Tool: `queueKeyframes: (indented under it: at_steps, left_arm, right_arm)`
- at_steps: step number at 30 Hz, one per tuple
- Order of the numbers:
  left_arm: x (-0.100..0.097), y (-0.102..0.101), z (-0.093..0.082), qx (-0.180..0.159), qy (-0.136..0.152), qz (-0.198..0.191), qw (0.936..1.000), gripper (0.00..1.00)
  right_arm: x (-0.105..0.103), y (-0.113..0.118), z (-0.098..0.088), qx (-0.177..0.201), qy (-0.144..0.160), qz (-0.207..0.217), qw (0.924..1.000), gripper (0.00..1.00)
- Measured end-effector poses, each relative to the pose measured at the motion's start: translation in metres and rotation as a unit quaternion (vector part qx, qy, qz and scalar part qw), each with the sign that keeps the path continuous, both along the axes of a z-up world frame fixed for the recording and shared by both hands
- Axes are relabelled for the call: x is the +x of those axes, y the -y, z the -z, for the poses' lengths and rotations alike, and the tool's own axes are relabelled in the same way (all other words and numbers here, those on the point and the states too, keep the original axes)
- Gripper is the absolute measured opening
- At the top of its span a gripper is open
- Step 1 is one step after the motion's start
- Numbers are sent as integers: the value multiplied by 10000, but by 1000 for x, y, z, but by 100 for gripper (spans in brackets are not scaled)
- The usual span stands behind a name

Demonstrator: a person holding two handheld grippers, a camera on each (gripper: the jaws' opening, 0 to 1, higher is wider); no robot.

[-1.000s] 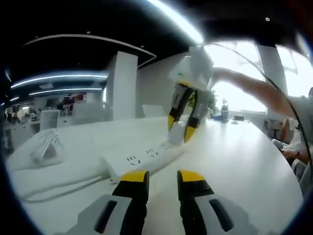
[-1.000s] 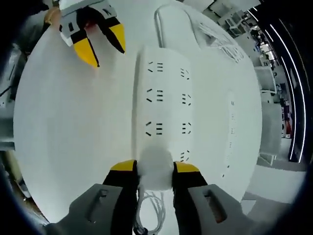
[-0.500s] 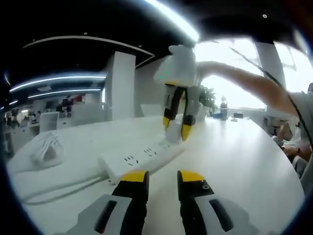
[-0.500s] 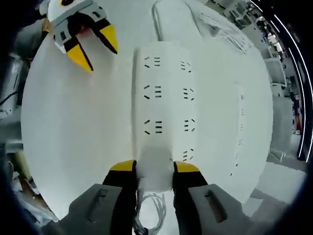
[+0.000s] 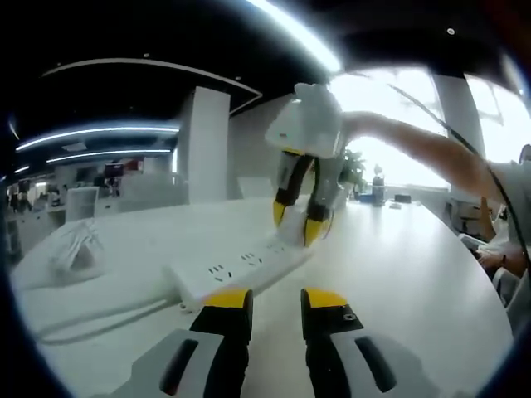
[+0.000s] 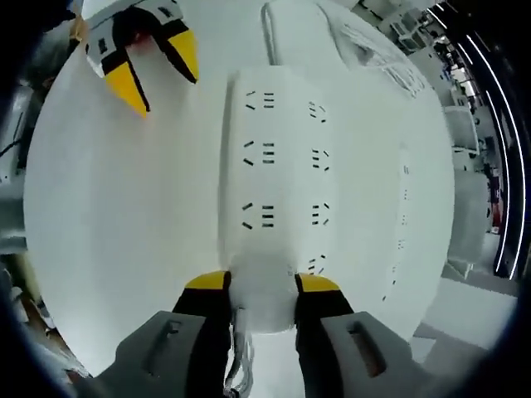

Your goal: Straighten the power strip on the desk, plug the charger into it

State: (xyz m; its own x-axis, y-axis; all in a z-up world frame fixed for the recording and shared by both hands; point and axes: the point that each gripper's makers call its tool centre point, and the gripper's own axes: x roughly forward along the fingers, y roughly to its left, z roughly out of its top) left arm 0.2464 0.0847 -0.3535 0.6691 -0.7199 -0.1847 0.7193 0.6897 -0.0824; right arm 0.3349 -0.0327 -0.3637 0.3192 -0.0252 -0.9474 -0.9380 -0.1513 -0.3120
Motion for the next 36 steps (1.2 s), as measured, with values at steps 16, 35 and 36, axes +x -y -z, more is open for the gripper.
queueKeyframes:
  at_steps: [16, 35, 36]
  left_arm:
    - [3, -4, 2, 17, -39, -67, 10000, 24]
    - [4, -10, 1, -2, -58, -141, 9999, 23]
    - [4, -10, 1, 4, -53, -135, 9999, 23]
  right_arm:
    - [9, -3, 0, 321, 353, -712, 9963, 36]
    - [-3, -14, -21, 715, 232, -315, 9967, 25]
    - [-4, -14, -20, 666, 208, -324, 9970, 25]
